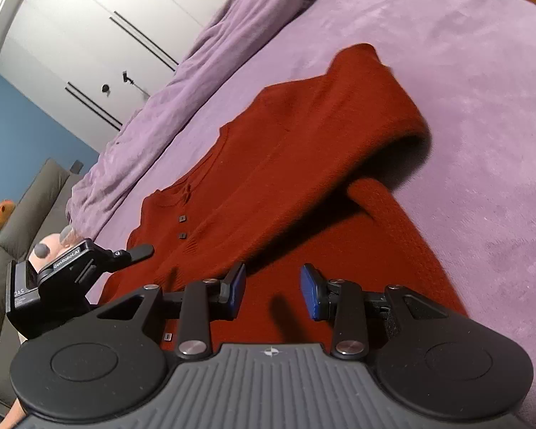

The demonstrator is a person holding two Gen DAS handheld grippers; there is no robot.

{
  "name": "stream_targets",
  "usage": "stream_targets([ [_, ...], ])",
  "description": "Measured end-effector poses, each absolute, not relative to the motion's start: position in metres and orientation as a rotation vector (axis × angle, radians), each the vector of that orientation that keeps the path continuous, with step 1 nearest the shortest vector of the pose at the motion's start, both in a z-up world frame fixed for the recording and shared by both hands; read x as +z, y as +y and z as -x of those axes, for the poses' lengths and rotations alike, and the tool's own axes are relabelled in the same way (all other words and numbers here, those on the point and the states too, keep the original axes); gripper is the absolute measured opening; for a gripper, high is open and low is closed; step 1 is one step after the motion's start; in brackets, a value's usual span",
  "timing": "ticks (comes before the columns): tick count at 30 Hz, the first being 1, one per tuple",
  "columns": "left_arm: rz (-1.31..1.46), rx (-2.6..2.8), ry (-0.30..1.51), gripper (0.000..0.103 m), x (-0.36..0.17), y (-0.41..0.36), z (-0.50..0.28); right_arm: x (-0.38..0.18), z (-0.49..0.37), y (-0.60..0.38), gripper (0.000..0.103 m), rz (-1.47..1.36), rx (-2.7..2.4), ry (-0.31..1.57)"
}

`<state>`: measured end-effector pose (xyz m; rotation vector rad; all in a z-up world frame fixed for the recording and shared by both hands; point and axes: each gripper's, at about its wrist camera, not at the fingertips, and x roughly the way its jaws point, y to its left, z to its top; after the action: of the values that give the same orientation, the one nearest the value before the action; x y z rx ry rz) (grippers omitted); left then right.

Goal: Fold small clothes

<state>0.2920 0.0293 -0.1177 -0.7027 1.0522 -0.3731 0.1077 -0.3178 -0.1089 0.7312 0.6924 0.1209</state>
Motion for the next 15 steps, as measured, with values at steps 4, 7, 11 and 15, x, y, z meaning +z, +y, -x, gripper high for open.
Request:
stream_targets([
  [4,0.663,-0.386,1.098,0.046,-0.122,0.014,-0.300,-0.114,-0.113,-0.313,0.034,-0.737,0.123,0.692],
  [7,0.603,-0.413,1.099,0.007,-0.113,0.006,-0.302,-0.114,-0.119,-0.311,0.034,-0.734,0.122,0.693],
  [11,0.565,-0.462,1.017,0.007,-0.083,0.009,-0.308,-0.109,-0.128,-0.315,0.034,-0.732,0.105,0.673],
  [15,0.494,-0.416,0.906,0.007,-0.048,0.037,-0.317,-0.109,-0.145,-0.327,0.034,-0.775,0.085,0.644],
])
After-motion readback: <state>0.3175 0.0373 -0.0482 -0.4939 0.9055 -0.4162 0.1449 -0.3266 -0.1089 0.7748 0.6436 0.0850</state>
